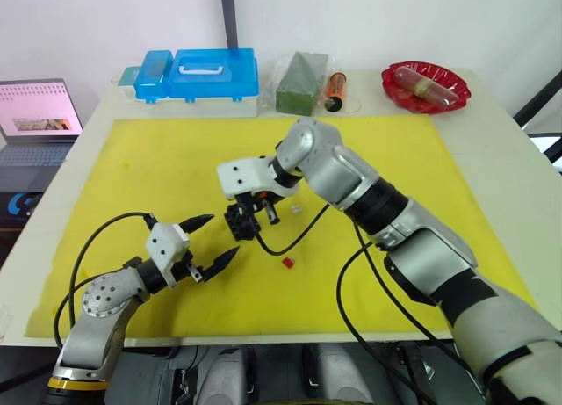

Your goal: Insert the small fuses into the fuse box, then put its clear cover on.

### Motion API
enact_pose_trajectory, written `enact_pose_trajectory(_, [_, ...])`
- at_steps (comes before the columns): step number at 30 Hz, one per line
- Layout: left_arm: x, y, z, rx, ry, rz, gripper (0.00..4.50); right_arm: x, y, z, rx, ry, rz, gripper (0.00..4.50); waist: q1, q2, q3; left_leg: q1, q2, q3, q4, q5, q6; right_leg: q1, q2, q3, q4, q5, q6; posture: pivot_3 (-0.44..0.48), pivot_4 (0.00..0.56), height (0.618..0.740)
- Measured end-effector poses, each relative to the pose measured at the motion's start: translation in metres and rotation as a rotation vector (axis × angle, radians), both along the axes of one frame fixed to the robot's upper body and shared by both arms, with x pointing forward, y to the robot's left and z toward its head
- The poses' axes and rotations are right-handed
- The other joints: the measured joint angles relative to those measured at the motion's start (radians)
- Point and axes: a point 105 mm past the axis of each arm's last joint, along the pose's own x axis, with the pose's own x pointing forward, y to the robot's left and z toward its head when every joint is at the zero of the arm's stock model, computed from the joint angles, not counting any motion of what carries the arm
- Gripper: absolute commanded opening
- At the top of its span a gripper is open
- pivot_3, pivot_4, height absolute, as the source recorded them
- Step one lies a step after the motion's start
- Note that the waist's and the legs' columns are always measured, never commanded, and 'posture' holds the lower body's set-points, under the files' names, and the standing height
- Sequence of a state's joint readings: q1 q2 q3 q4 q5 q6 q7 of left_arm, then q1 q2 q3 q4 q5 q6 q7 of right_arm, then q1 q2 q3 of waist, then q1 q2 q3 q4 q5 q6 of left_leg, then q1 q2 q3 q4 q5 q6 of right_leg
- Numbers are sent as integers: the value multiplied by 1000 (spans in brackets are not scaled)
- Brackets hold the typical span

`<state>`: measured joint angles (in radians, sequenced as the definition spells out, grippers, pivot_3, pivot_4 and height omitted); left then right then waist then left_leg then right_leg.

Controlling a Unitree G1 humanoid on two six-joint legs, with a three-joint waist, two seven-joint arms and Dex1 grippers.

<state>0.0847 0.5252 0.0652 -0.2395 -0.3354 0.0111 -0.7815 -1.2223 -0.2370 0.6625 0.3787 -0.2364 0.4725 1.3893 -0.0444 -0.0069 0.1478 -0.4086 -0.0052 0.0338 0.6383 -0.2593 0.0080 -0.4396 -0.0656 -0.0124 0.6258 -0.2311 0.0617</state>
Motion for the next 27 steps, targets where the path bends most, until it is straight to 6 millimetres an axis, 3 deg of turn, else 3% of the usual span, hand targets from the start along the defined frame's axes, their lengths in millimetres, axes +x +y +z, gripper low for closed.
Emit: enact_pose_trajectory(27, [2, 1, 2, -1, -12, 16, 4500, 2, -1, -9, -20, 5, 9, 28, 0, 0, 0, 0, 0, 0, 0, 0, 0, 0, 0, 0, 1, 0, 0, 0, 150, 740])
